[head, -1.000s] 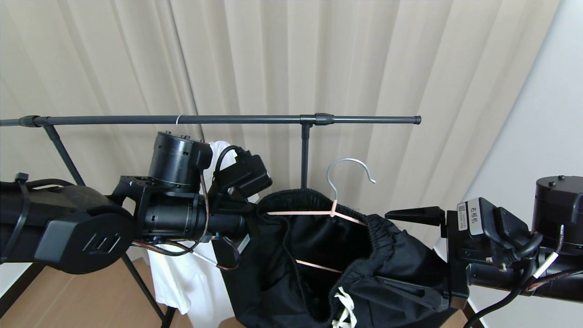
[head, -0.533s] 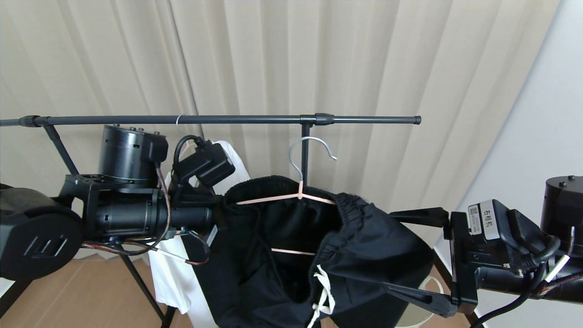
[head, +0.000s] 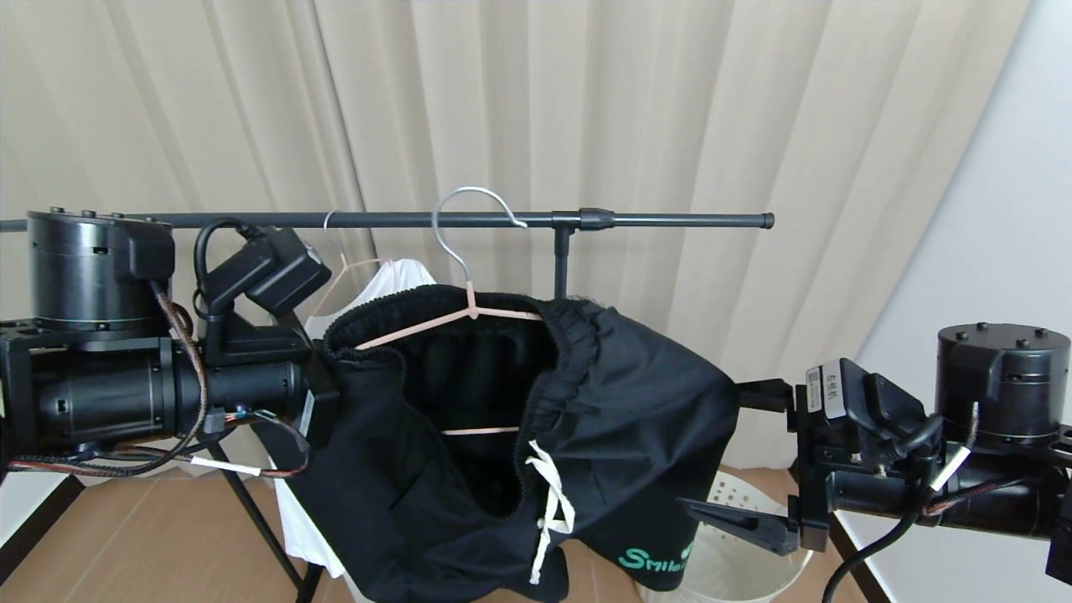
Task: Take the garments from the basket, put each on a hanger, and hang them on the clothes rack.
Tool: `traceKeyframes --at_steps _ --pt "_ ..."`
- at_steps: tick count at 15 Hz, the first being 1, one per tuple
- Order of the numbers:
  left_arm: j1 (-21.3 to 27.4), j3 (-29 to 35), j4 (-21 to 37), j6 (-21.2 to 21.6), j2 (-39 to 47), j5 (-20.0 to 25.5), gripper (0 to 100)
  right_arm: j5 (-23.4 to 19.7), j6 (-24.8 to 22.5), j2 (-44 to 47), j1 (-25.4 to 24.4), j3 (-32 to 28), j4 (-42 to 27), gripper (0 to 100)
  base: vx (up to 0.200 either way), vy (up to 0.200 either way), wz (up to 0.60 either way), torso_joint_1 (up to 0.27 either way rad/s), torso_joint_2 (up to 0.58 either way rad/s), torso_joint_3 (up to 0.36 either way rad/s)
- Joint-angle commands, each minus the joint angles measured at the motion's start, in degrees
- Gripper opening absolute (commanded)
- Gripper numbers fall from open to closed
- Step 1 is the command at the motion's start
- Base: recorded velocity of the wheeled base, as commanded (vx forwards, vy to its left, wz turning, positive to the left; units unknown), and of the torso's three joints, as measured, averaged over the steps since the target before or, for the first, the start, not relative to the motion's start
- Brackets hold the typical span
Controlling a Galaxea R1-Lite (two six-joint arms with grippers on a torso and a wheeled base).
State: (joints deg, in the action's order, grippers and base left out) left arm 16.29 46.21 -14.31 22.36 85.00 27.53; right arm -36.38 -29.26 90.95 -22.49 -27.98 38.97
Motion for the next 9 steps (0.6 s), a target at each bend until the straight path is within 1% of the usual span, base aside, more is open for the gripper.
traceKeyframes --at_steps 1,4,8,9 --pt "-1.52 -0.25 -0.01 -0.47 -1.42 0.07 0 -0.01 -0.1 6.43 0.34 0.2 2.6 100 0.0 0.0 0.0 0.0 0.0 0.0" --pt "-1.96 -0.34 -0.01 -2.93 -1.6 0.07 0 0.17 -0.01 13.46 0.43 -0.06 6.99 100 0.0 0.0 0.0 0.0 0.0 0.0" --pt "-1.87 -0.16 -0.1 -3.37 -1.6 0.07 0 0.96 0.87 19.61 0.43 -0.15 11.04 100 0.0 0.0 0.0 0.0 0.0 0.0" --pt "-1.96 -0.07 -0.1 -3.46 -1.77 0.07 0 1.48 0.87 22.07 0.43 -0.06 13.5 100 0.0 0.0 0.0 0.0 0.0 0.0"
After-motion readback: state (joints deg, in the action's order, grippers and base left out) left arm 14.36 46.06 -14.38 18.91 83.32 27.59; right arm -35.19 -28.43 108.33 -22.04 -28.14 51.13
